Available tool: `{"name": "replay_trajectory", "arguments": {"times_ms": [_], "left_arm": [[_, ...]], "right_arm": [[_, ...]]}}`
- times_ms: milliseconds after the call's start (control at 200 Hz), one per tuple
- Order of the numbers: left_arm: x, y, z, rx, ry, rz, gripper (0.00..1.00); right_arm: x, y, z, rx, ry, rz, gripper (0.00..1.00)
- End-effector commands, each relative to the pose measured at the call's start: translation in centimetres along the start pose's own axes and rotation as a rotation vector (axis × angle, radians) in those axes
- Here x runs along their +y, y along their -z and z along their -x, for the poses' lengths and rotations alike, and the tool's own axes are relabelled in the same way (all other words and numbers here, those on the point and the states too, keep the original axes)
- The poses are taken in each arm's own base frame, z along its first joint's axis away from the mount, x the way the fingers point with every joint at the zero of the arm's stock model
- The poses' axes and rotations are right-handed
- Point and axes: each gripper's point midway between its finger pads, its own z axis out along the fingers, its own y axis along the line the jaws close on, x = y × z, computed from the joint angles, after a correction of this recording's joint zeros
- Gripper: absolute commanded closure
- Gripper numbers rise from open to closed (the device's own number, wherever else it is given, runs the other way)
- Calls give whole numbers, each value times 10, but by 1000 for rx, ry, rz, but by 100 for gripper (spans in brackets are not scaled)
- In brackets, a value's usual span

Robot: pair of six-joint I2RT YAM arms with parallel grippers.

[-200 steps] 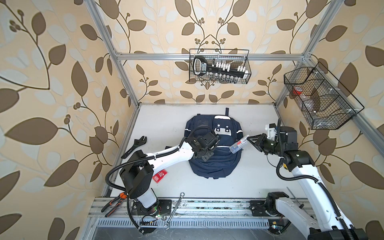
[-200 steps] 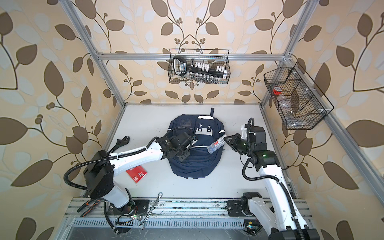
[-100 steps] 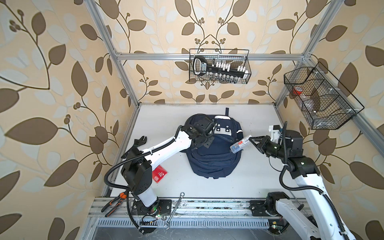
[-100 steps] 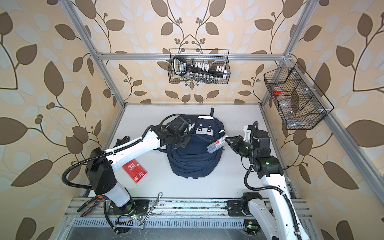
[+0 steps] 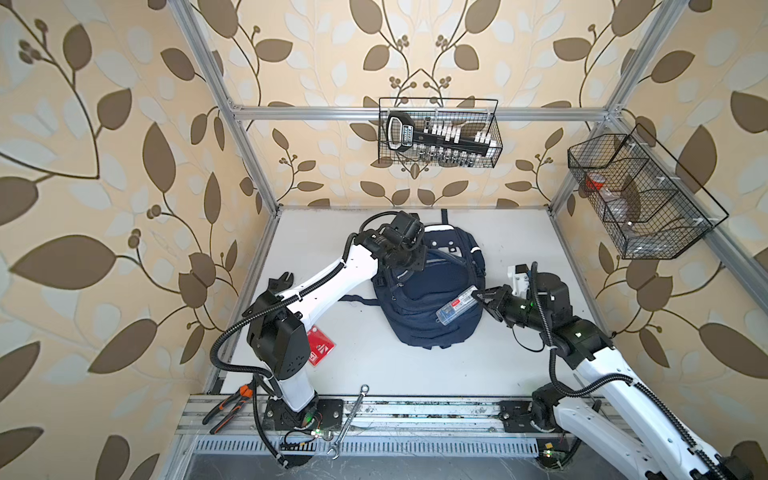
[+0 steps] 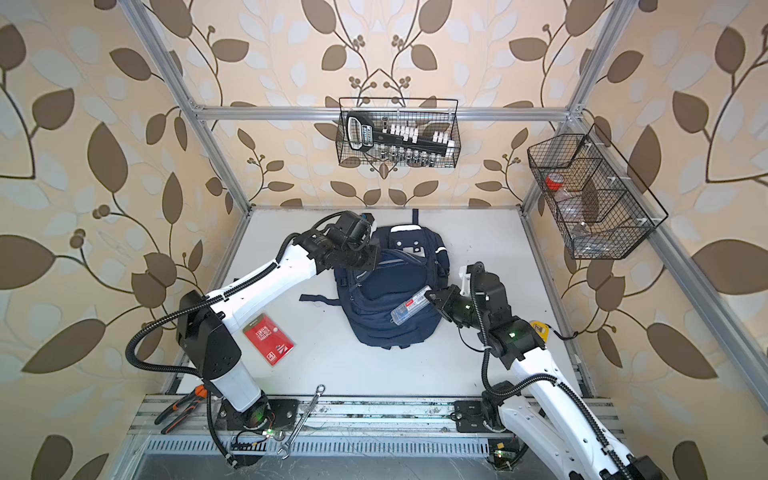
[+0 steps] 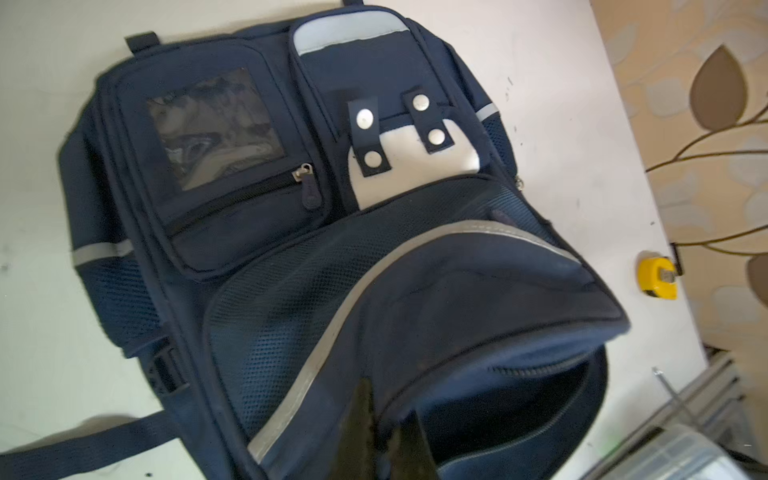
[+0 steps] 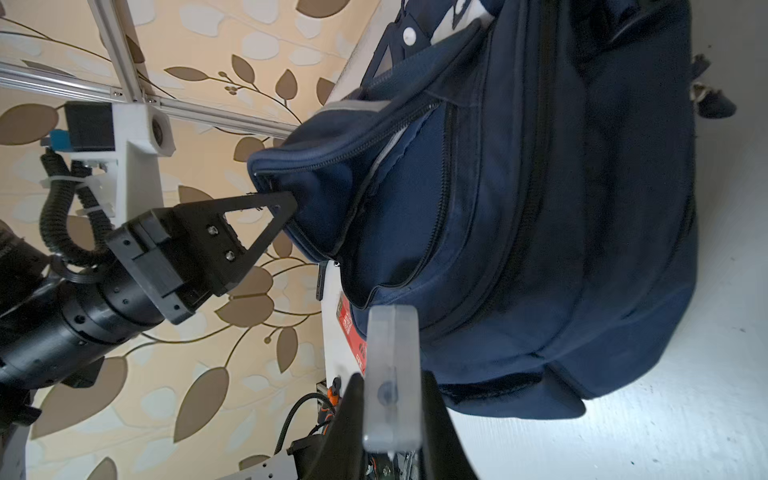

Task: Pack the student bag
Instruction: 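Lift the backpack's front pocket edge with the left gripper while the right brings the box, then push the clear box into the pocket with the right gripper while the left holds it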

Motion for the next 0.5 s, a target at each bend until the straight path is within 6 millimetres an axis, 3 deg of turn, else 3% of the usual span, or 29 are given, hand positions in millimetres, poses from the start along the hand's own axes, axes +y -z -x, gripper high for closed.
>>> {"name": "replay_trajectory", "arguments": {"times_ms": [0, 275, 385, 495], "left_arm": [[-38, 38, 35, -132, 140, -195, 100], [-45, 55, 32, -154, 148, -251, 100], [-45, 57, 30, -153, 148, -259, 100], [-47, 57, 27, -144, 154, -275, 100]], "right_arm": [[8, -6, 20, -113, -46, 16, 100], [16, -27, 33, -172, -144, 78, 100], [6, -42, 32, -189, -212, 67, 100], [9, -62, 31, -188, -229, 70, 100]]}}
